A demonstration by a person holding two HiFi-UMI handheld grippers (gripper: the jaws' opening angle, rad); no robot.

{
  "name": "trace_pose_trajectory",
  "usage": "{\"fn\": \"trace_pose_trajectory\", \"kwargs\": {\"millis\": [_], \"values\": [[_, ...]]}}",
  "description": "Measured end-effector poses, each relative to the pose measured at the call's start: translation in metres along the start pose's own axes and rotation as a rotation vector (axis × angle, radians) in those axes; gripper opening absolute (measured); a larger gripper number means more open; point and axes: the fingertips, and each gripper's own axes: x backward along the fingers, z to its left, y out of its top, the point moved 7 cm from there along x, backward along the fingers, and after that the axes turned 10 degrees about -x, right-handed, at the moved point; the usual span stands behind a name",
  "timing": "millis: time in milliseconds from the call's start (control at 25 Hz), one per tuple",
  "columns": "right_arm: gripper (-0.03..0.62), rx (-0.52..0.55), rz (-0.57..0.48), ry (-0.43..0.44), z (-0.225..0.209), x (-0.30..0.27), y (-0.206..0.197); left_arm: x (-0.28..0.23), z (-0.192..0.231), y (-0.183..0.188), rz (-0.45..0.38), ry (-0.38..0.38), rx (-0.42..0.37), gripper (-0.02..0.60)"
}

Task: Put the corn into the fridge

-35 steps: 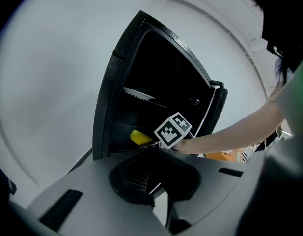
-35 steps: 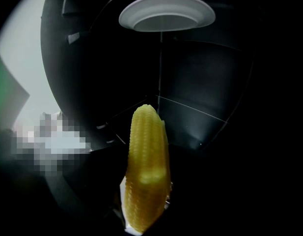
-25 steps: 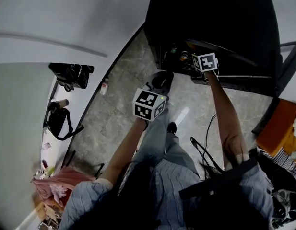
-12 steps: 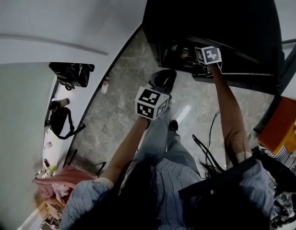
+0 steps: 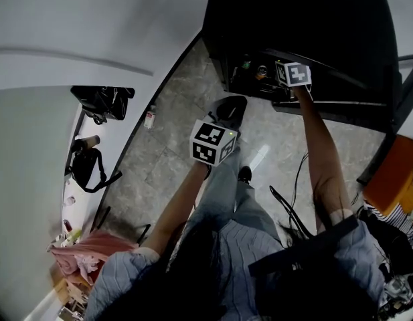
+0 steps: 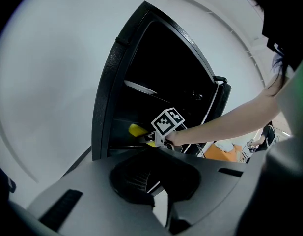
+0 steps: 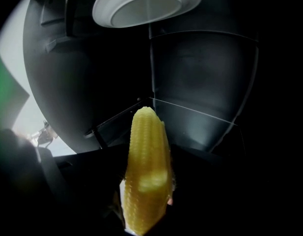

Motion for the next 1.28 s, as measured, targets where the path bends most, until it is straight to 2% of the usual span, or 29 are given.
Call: {"fn": "trace_pose_trajectory", "kwargs": {"millis": [240, 640, 760, 960, 1280], "values": [[0.252, -0.042, 0.000, -0.004, -0.007, -0.014, -0.009, -0.001, 0.001, -0.006, 0.009, 0.008, 0.010, 0.009], [0.261, -0.018, 0.000, -0.028, -0.001, -0.002, -0.002, 0.003, 0.000, -0.014, 0.024, 0.011, 0.026, 0.009], [0.261, -0.032, -0.030, -0.062, -0.010, -0.004, -0.008, 0.007, 0.001, -0.016, 0.030, 0.014, 0.024, 0.009], [0.261, -0.097, -0.082, -0.047, -0.012, 0.010, -0.004, 0.012, 0.003, -0.021, 0.038, 0.031, 0.035, 0.009], [0.261, -0.069, -0.115, -0.040, 0.003, 0.033, -0.006, 0.018, -0.008, -0.017, 0.029, 0.019, 0.032, 0.009]]}}
